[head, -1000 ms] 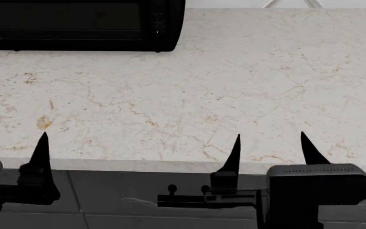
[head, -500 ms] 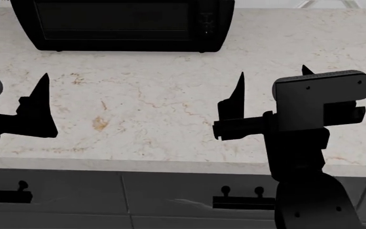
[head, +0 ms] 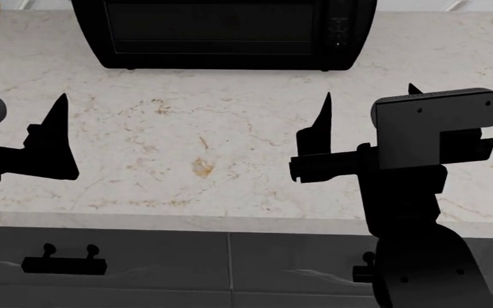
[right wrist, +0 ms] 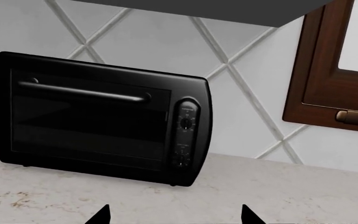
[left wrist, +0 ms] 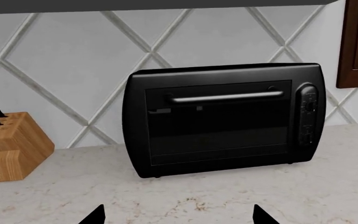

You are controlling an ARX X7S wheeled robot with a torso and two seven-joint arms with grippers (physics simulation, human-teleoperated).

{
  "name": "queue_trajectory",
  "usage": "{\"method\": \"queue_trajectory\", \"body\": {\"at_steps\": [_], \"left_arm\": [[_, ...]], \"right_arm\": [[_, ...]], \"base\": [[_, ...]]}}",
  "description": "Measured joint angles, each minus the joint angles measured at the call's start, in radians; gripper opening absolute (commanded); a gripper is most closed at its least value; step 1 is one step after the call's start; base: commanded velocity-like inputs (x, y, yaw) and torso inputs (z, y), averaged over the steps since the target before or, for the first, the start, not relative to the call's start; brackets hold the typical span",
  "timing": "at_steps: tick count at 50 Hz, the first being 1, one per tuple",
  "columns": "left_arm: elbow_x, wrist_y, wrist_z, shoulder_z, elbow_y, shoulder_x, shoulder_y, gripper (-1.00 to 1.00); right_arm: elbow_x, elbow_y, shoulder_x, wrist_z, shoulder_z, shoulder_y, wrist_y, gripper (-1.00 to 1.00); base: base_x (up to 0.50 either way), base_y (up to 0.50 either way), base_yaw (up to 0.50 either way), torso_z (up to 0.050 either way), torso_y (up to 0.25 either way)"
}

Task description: Turn on the toaster oven by setting the timer.

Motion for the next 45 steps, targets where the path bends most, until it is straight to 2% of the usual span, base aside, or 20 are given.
{"method": "queue_trajectory", "body": {"at_steps": [4, 45], "left_arm": [[-0.002, 0.005, 0.001, 0.001, -0.002, 0.001, -0.002, 1.0], [-0.033, 0.014, -0.006, -0.014, 0.013, -0.005, 0.0, 1.0]], "right_arm": [[0.002, 0.001, 0.001, 0.002, 0.001, -0.001, 0.0, 1.0], [0.017, -0.003, 0.01, 0.013, -0.01, 0.002, 0.011, 1.0]], "base": [[0.09, 0.0, 0.0, 0.0, 0.0], [0.36, 0.0, 0.0, 0.0, 0.0]]}}
